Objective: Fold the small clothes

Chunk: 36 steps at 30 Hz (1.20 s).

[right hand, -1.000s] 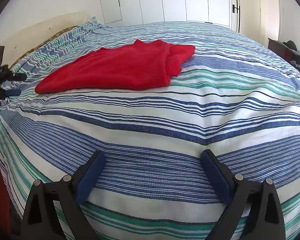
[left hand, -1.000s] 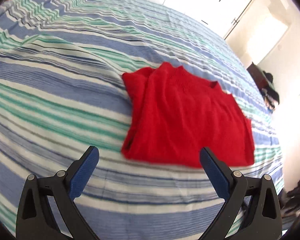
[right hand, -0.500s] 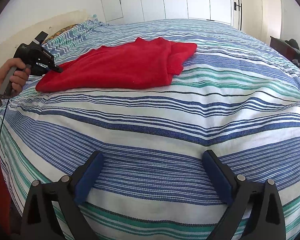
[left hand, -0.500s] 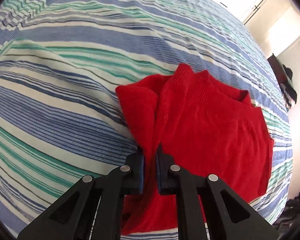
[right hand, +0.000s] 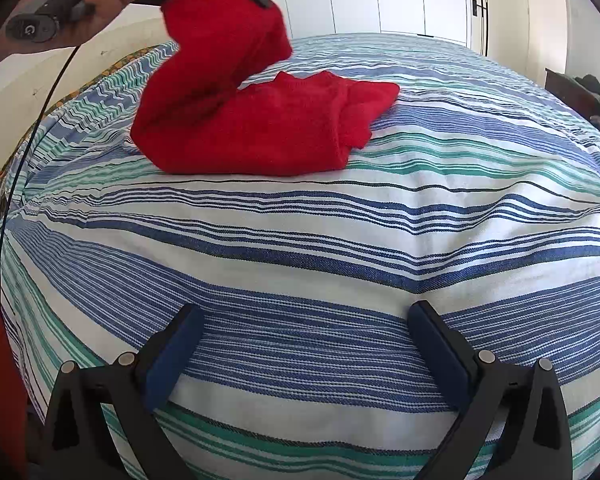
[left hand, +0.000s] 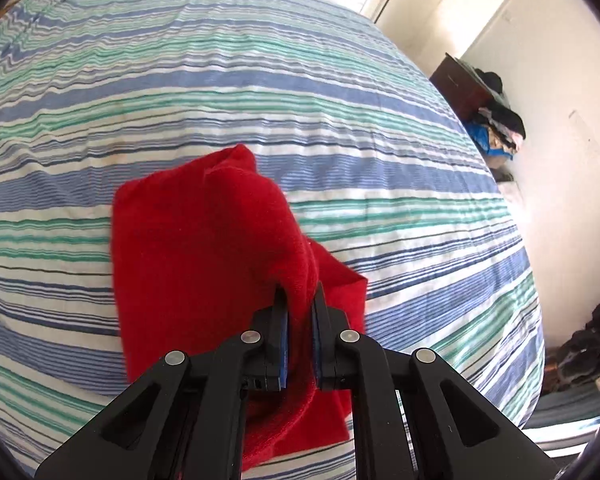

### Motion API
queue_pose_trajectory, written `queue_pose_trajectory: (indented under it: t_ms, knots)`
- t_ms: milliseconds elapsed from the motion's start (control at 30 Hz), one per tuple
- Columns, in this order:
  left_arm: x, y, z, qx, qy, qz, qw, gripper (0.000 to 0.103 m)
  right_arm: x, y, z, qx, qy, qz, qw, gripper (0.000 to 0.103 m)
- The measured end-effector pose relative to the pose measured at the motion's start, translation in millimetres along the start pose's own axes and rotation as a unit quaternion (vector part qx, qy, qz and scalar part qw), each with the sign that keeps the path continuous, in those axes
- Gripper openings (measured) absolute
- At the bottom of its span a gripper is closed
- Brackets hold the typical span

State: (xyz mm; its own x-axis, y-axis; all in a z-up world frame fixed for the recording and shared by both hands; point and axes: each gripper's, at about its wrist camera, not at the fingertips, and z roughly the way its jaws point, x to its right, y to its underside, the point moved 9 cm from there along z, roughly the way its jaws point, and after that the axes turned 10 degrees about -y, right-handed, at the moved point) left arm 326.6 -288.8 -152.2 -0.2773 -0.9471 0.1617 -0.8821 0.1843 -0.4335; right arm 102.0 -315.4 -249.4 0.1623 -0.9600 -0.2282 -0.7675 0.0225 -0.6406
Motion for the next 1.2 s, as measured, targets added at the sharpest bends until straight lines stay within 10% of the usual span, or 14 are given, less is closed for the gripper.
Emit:
queue_pose_trajectory:
  t_ms: [167, 200, 267, 367, 500, 567, 733, 833, 967, 1067, 1200]
  knots:
    - [27.6, 51.1, 72.8, -0.075, -0.064, 0.055, 0.9936, 0.02, -0.5, -0.7, 1.1, -0.003, -0.002, 0.0, 1.0, 0.102]
    - [31.0, 50.3, 64.0, -0.064, -0.055, 0.057, 0.9949, 0.026, -0.6, -0.9, 1.1, -0.004, -0.002, 0.0, 1.0, 0.102]
    - [37.9, 46.3, 31.1, -0.055, 0.011, 0.047, 0.9974, 0.07, -0.5, -1.7, 1.4, -0.005, -0.004, 0.0, 1.0, 0.102]
    - [20.2, 36.2, -45.1, 0.014, 0.086, 0.03, 0.9957, 0.083, -0.5, -2.9, 2.3, -0.007, -0.008, 0.001, 1.0, 0.103]
    - [-67.6, 37.9, -94.4, 0.105, -0.005, 0.023, 0.9942, 0.085, 0.0, -7.7, -0.8, -0.023, -0.017, 0.014, 1.0, 0.102]
    - [-113.5, 46.7, -87.9, 0.108, -0.073, 0.013, 0.9913, 0.07, 0.7, -13.1, -9.6, -0.035, -0.033, 0.039, 0.998, 0.1]
    - [-126.6, 68.8, -49.2, 0.084, -0.094, 0.026, 0.9917, 0.04, 10.2, -72.8, -46.3, 0.026, -0.12, 0.164, 0.979, 0.062]
    - [-93.4, 70.7, -36.1, 0.093, -0.12, 0.086, 0.9847, 0.042, 4.3, -143.0, -46.1, 0.031, -0.131, 0.134, 0.982, 0.052]
    - [-77.4, 91.7, -59.0, 0.117, -0.094, 0.132, 0.9799, 0.082, 12.6, -187.1, -12.9, -0.022, -0.092, 0.112, 0.989, 0.08]
    - [-78.8, 115.3, -62.8, 0.131, -0.094, 0.185, 0.9695, 0.089, 12.6, -180.8, 16.6, -0.058, -0.091, 0.089, 0.99, 0.082]
    - [-77.3, 120.9, -33.0, 0.128, -0.169, 0.246, 0.9459, 0.083, 18.5, -162.5, 51.6, -0.113, -0.106, 0.068, 0.986, 0.033]
